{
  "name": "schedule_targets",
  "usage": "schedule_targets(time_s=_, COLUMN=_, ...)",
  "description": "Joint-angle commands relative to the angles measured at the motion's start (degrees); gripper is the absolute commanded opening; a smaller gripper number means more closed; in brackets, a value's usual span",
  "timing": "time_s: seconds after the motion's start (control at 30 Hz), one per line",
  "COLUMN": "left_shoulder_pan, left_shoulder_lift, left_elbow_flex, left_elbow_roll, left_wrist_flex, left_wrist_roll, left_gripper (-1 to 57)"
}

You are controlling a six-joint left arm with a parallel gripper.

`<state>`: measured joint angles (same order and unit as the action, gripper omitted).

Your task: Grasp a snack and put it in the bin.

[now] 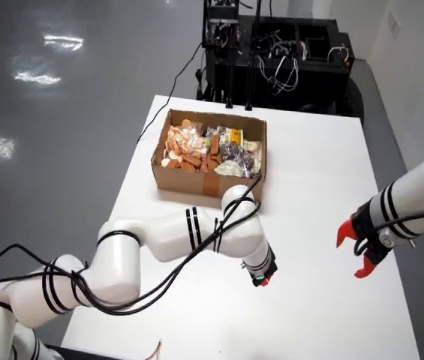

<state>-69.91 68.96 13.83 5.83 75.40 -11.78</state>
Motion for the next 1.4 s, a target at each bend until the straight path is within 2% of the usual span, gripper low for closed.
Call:
schedule_targets(time_s=0.03, left_shoulder_pan=0.5, left_shoulder_lift=-4.5, left_elbow_flex=6.7, left_elbow_roll=0.1, left_wrist_flex=-0.3, left_wrist_roll=-1.2, left_gripper=-0.4)
schedule_targets(time_s=0.4, left_shoulder_pan=0.3, left_shoulder_lift=-14.8, left_elbow_flex=18.8, left_elbow_roll=0.0, left_wrist_flex=-0.7, left_wrist_roll=-1.2, left_gripper=-0.4)
schedule_targets(time_s=0.7, left_shoulder_pan=0.6, left_shoulder_lift=-20.4, left_elbow_flex=21.2, left_elbow_roll=-0.1, left_wrist_flex=-1.0, left_wrist_roll=-1.5, left_gripper=-0.4)
schedule_targets(time_s=1.03, left_shoulder_pan=2.1, left_shoulder_lift=-21.7, left_elbow_flex=20.0, left_elbow_roll=-0.1, left_wrist_flex=-1.3, left_wrist_roll=-4.1, left_gripper=-0.4)
schedule_targets(time_s=1.4, left_shoulder_pan=2.8, left_shoulder_lift=-20.1, left_elbow_flex=16.9, left_elbow_roll=0.0, left_wrist_flex=-1.6, left_wrist_roll=-5.2, left_gripper=-0.4)
